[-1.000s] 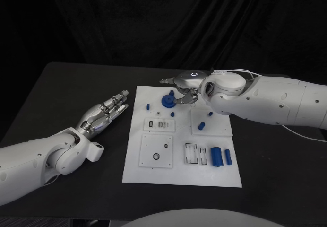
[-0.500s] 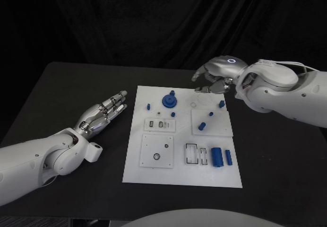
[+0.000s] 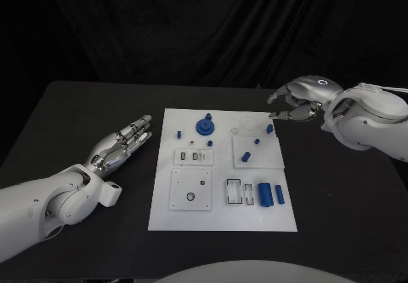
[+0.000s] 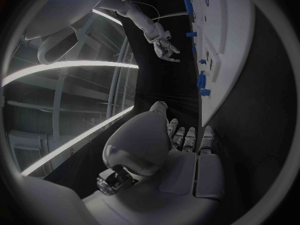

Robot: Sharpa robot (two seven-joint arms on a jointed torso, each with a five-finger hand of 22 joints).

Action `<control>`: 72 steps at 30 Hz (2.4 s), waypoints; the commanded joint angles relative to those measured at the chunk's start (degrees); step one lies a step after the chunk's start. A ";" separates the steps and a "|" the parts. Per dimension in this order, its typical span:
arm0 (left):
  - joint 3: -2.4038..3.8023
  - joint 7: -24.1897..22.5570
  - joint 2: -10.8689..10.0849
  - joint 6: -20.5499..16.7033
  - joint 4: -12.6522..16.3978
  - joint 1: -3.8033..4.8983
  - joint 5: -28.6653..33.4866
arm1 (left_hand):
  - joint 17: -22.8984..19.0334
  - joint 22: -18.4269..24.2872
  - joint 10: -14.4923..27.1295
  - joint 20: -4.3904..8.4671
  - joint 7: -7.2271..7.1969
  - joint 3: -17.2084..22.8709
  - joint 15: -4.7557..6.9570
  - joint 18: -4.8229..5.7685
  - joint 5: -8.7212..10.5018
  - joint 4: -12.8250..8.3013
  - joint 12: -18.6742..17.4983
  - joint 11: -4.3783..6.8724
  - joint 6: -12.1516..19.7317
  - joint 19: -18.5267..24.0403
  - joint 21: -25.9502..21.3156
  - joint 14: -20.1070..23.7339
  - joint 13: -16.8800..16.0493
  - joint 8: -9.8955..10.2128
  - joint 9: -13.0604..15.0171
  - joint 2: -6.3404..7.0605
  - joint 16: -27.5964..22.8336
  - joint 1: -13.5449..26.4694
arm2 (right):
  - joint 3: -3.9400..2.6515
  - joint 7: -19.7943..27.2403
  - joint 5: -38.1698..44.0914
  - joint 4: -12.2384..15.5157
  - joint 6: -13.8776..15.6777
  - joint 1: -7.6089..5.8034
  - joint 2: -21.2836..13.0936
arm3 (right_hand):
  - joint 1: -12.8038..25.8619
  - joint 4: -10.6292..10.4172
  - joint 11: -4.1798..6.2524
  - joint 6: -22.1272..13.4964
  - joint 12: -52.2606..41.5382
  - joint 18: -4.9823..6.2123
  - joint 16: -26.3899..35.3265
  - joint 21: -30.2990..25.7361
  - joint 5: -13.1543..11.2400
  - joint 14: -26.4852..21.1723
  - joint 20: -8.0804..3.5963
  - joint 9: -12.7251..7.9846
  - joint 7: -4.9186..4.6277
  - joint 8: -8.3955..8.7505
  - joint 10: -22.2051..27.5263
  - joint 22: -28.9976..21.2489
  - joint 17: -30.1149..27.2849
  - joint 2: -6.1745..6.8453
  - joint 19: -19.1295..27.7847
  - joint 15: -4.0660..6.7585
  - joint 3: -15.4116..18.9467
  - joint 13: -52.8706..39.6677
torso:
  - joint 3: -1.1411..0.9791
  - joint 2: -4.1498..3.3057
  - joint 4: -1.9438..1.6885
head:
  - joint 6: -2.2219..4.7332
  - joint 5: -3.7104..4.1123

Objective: Assemble the parts on the task board

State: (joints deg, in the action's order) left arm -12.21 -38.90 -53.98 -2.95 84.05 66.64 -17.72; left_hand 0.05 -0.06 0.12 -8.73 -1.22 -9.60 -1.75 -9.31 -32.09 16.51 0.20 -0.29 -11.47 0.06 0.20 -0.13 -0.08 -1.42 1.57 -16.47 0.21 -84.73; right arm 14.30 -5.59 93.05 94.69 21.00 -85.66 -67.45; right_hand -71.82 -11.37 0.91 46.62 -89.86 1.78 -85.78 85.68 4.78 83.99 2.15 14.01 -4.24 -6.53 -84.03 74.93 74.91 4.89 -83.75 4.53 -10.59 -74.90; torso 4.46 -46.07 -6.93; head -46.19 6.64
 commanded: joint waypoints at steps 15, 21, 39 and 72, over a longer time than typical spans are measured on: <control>0.04 -7.77 0.28 0.30 -0.13 0.01 0.34 | -0.05 0.06 -0.12 -0.41 0.15 0.23 -0.31 -1.04 -0.48 0.03 -0.20 -0.26 -0.03 -0.06 -0.20 0.13 0.08 -0.15 0.01 0.32 -0.21 0.07 | 0.02 -2.33 -0.42 -1.80 -0.82 4.44 -0.57 | -1.50 -1.45 0.20 -0.53 -0.14 -0.47 0.67 -0.20 -0.94 4.80 -0.36 -0.50 0.04 0.87 -5.97 12.74 9.39 1.27 -3.73 0.11 0.46 -15.10 | -0.04 -0.09 -0.14 | -0.65 0.37; 0.04 -7.76 0.32 0.38 -0.16 -0.01 0.34 | -0.05 0.06 -0.12 -0.41 0.12 0.25 -0.32 -1.04 -0.48 0.00 -0.20 -0.29 0.05 -0.06 -0.20 0.13 0.08 -0.13 0.00 0.32 -0.21 0.07 | 0.02 -2.66 -0.42 -2.53 -1.51 5.06 0.41 | -2.72 -1.66 0.10 -0.01 -0.14 -0.40 0.84 -0.49 0.87 4.75 -0.31 -0.50 -0.09 0.87 -5.97 12.64 9.16 1.12 -3.57 0.04 0.36 -15.10 | -0.06 -0.07 -0.01 | -0.74 0.29; 0.04 -7.67 0.17 0.51 -0.04 -0.01 0.34 | -0.05 0.06 -0.12 -0.42 0.07 0.29 -0.34 -1.04 -0.41 -0.04 -0.20 -0.37 0.12 -0.06 -0.20 0.13 0.08 -0.12 -0.01 0.31 -0.21 0.06 | 0.01 -3.93 -0.42 -4.27 -3.03 5.99 2.41 | -4.54 -1.26 -0.20 0.74 -0.14 -0.12 1.81 -1.57 4.99 4.47 -0.09 -0.50 -0.48 0.99 -5.97 12.21 7.98 0.78 -3.01 -0.21 0.25 -15.10 | 0.00 -0.06 -0.08 | -1.06 0.14; 0.04 -7.08 0.26 1.37 -0.26 -0.01 0.34 | -0.05 0.06 -0.12 -0.53 -0.14 0.38 -0.48 -1.03 0.03 -0.10 -0.20 -0.76 0.40 -0.06 -0.20 0.13 0.08 -0.07 -0.04 0.30 -0.21 0.04 | 0.00 -5.18 -0.42 -6.85 -4.16 7.48 5.01 | -5.13 -0.79 -0.45 2.02 -0.14 0.24 3.12 -3.06 6.85 4.13 0.09 -0.24 -0.78 0.81 -5.97 11.63 6.43 0.15 -2.31 -0.39 0.29 -15.10 | -0.04 -0.04 -0.10 | -1.74 0.02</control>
State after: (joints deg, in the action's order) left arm -12.22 -38.90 -53.84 -2.44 83.72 66.63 -17.65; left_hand 0.07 -0.10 0.09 -8.72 -1.22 -9.61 -1.96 -9.30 -32.36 16.51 0.20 -0.74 -11.47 0.06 0.20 0.09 -0.10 -1.42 1.57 -16.47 0.21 -84.73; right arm 14.30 -9.70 92.49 87.97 17.05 -78.36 -62.48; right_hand -77.07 -12.32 0.91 48.31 -89.85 1.80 -82.90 82.88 11.96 83.99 1.95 13.69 -5.08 -5.43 -84.03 74.91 74.91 5.28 -83.95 4.54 -10.61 -74.90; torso 4.43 -46.11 -7.04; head -47.87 6.66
